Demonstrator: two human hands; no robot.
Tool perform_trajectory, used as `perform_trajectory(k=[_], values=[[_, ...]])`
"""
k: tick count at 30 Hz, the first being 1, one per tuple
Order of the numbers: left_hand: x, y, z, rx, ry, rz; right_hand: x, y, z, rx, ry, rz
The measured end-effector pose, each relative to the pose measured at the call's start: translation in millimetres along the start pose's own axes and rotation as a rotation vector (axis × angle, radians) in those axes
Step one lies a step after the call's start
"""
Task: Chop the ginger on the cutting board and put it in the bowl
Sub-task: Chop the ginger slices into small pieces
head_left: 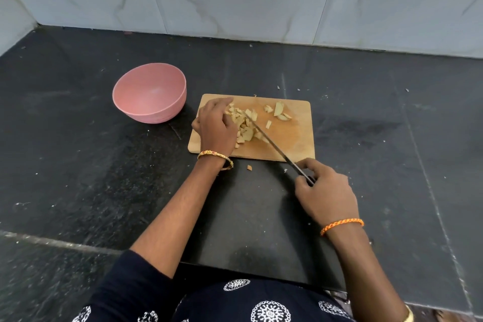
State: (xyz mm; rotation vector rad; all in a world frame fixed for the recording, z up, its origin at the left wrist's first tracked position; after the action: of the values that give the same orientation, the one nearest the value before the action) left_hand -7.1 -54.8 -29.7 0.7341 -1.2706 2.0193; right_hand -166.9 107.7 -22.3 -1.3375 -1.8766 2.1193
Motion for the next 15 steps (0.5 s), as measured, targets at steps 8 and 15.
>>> perform_trajectory(k=[8, 15], values=[[44, 47, 13, -0.352, 0.325, 0.166, 10, -14, 13, 0.193, 0.108, 0.17], [75, 101, 35, -0.875, 0.725, 0.445, 21, -27, 34, 0.286, 0.185, 0.252]])
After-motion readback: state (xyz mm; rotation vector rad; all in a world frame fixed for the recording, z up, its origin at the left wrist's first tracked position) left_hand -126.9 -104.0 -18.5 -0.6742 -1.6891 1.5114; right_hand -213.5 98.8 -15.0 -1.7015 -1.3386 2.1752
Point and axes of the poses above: each hand's wrist, its own z-axis towards the middle knuckle, its own y-axis out of the palm, x = y × z, the point moved 5 cm from there along z, towards the middle knuckle, and after that the axes turned 7 degrees about x, right-handed, at the moved point
